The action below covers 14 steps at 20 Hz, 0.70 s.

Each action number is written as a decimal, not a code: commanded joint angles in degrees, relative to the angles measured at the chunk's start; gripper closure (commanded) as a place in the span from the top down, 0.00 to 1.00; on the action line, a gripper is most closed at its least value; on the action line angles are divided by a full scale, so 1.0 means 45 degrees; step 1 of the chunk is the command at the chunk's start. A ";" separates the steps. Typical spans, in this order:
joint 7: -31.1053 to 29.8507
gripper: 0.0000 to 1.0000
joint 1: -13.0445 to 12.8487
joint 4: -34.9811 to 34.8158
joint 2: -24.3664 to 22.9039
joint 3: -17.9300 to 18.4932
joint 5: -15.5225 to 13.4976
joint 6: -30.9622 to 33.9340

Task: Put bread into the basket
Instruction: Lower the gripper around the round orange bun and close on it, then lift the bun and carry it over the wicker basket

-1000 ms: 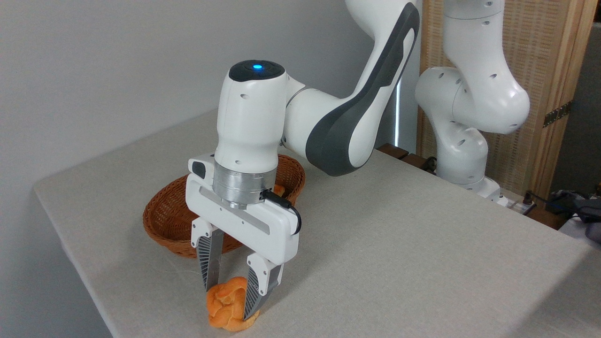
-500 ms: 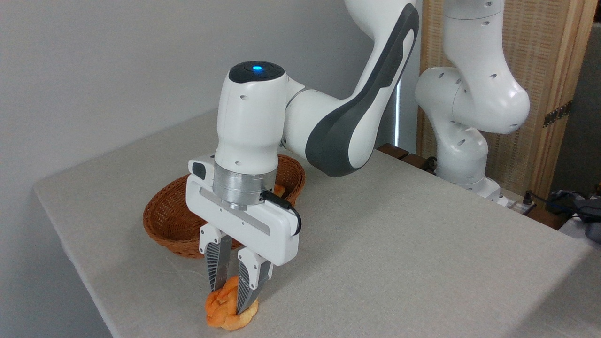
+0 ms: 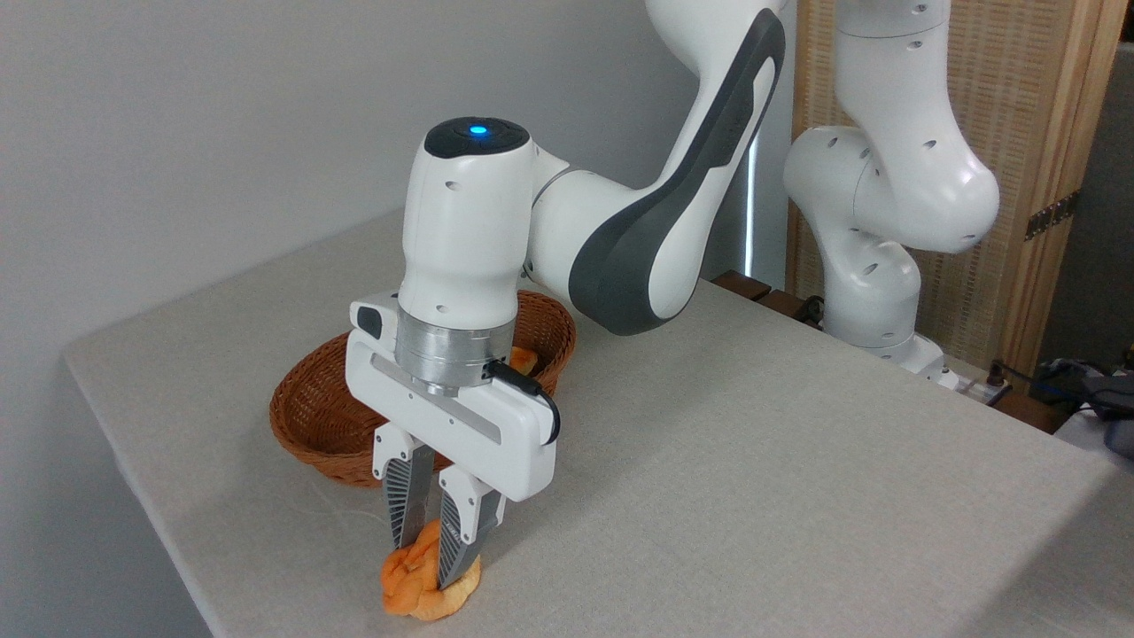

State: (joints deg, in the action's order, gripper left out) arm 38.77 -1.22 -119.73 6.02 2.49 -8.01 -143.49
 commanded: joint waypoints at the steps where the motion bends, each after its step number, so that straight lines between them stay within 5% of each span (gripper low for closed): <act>1: -0.0120 0.39 -0.0061 0.0317 0.0187 -0.0065 -0.0056 -0.0030; 8: -0.0140 0.36 -0.0061 0.1488 0.0050 -0.0123 -0.0056 0.2508; 14: -0.0159 0.36 -0.0139 0.1587 -0.1530 -0.0494 -0.0056 0.4344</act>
State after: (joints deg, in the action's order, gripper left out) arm 38.77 -1.46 -112.39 3.99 0.71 -8.01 -128.78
